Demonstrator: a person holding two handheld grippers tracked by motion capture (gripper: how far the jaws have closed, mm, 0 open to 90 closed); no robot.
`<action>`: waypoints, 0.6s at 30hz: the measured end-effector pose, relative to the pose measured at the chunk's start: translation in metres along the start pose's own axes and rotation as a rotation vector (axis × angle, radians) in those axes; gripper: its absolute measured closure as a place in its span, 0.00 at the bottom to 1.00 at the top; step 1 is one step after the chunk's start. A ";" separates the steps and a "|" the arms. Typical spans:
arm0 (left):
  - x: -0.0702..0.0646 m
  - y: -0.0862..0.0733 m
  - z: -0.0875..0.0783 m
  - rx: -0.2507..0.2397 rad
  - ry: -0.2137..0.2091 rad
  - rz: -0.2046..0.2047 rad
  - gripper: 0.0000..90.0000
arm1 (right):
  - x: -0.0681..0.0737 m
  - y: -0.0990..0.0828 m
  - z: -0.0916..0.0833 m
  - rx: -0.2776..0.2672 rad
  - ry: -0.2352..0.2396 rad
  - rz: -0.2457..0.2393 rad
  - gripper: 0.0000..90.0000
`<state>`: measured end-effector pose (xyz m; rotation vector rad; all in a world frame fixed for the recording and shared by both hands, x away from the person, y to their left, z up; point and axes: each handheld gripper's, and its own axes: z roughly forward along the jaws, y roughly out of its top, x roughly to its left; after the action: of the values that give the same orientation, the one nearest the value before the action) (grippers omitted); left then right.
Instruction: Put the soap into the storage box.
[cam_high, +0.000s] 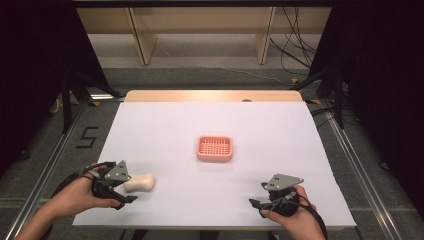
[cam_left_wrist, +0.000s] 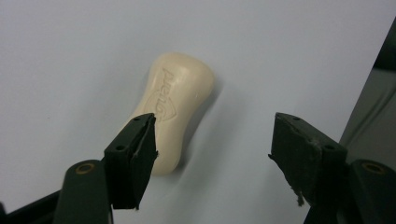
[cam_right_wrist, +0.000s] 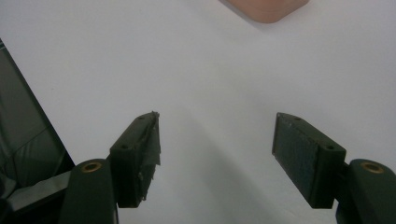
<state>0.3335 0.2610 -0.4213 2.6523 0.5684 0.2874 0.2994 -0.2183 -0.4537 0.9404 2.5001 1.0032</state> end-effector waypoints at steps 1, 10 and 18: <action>0.001 0.001 0.001 0.010 -0.001 0.009 0.33 | 0.000 0.000 0.000 0.001 0.000 0.001 0.37; 0.011 0.012 0.004 0.077 -0.003 0.072 0.34 | 0.001 0.000 0.001 0.013 0.004 0.014 0.37; 0.021 0.019 0.008 0.161 -0.014 0.142 0.35 | 0.002 0.000 0.001 0.013 0.003 0.012 0.37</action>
<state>0.3608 0.2514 -0.4175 2.8542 0.4142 0.2741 0.2986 -0.2169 -0.4545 0.9590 2.5099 0.9939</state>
